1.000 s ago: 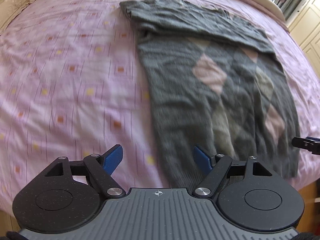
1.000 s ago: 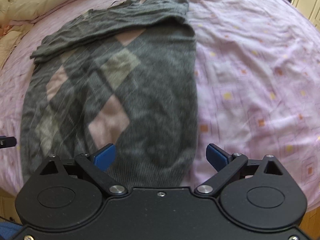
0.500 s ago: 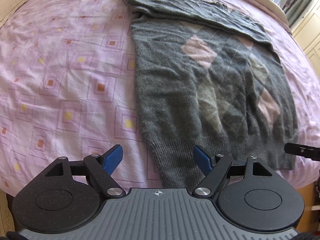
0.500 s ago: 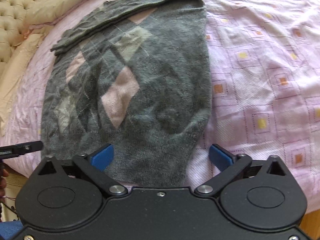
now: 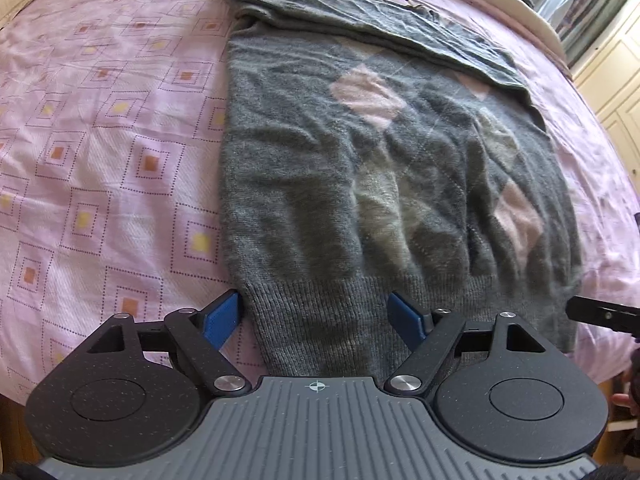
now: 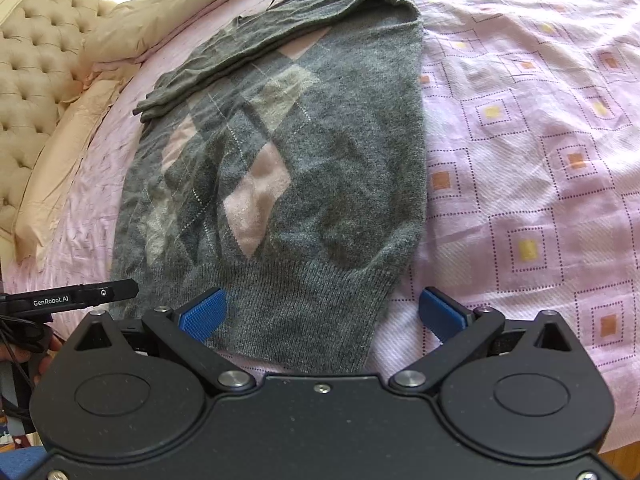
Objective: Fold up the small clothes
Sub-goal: 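Move both open grippers to the sweater hem, then close both grippers on the sweater hem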
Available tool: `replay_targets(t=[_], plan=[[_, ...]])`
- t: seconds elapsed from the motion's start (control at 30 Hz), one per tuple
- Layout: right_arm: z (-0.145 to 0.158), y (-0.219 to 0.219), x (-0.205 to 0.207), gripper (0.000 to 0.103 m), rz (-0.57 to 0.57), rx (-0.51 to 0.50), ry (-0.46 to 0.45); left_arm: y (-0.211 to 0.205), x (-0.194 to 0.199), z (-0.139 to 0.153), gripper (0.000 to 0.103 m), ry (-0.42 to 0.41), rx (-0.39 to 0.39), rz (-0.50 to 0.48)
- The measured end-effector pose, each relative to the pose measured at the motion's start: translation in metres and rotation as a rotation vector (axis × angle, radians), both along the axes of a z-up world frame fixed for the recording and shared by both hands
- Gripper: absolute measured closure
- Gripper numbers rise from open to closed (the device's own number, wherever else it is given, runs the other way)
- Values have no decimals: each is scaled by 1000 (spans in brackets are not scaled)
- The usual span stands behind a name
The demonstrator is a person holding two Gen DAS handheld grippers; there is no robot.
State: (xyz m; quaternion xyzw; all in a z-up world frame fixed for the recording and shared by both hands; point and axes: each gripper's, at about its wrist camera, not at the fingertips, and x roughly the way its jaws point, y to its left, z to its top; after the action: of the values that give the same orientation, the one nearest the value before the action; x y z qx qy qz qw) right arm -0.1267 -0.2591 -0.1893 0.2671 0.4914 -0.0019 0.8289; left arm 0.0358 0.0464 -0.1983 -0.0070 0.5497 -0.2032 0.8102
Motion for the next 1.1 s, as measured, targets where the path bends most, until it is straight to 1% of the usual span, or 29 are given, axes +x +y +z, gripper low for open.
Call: replay_targets(t=[0.07, 0.17, 0.23, 0.27, 0.3, 0.37, 0.4, 0.43, 0.47, 0.5, 0.53, 0.57, 0.63, 0.7, 0.83, 0.87, 0.9, 0.93, 0.97, 1.03, 1.1], plan=[[1, -1, 3, 0, 4, 6, 21, 1, -1, 0, 26, 6, -2, 4], [2, 0, 6, 1, 10, 28, 53, 6, -4, 1, 26, 23, -26, 24], [2, -1, 7, 7, 18, 49, 55, 10, -6, 1, 26, 26, -40, 32], [2, -1, 6, 15, 21, 61, 58, 12, -7, 2, 26, 31, -43, 38], [2, -1, 6, 18, 20, 67, 60, 14, -8, 2, 26, 37, -49, 47], [2, -2, 5, 20, 6, 80, 61, 18, -8, 3, 26, 50, -61, 70], [2, -3, 5, 23, -2, 82, 63, 20, -8, 3, 27, 53, -63, 82], [2, -3, 4, 25, -9, 81, 64, 21, -8, 3, 29, 52, -63, 93], [2, -4, 5, 29, -15, 84, 67, 23, -7, 4, 32, 49, -64, 104], [1, -5, 5, 35, -19, 86, 71, 25, -6, 4, 42, 44, -61, 118], [1, -6, 6, 38, -23, 89, 77, 28, -5, 3, 51, 44, -60, 133], [0, -6, 7, 41, -26, 90, 82, 30, -3, 3, 55, 51, -62, 146], [-1, -7, 10, 42, -25, 95, 86, 31, 1, 2, 64, 60, -63, 155], [-1, -7, 12, 42, -23, 98, 89, 30, 5, 1, 68, 63, -61, 146], [-1, -5, 15, 42, -26, 104, 90, 26, 11, -1, 68, 75, -82, 130], [-2, -5, 16, 42, -29, 108, 90, 24, 12, -1, 71, 77, -81, 133], [-2, -5, 16, 46, -34, 114, 91, 23, 13, -1, 92, 79, -85, 131], [-3, -6, 17, 52, -40, 123, 95, 22, 14, -3, 97, 101, -98, 125], [-5, -7, 18, 87, -45, 140, 106, 21, 14, -4, 97, 109, -114, 123], [-7, -11, 18, 88, -64, 189, 110, 18, 13, 0, 97, 95, -121, 108], [-2, -12, 18, 88, -68, 204, 93, 18, 11, 10, 97, 72, -133, 111]])
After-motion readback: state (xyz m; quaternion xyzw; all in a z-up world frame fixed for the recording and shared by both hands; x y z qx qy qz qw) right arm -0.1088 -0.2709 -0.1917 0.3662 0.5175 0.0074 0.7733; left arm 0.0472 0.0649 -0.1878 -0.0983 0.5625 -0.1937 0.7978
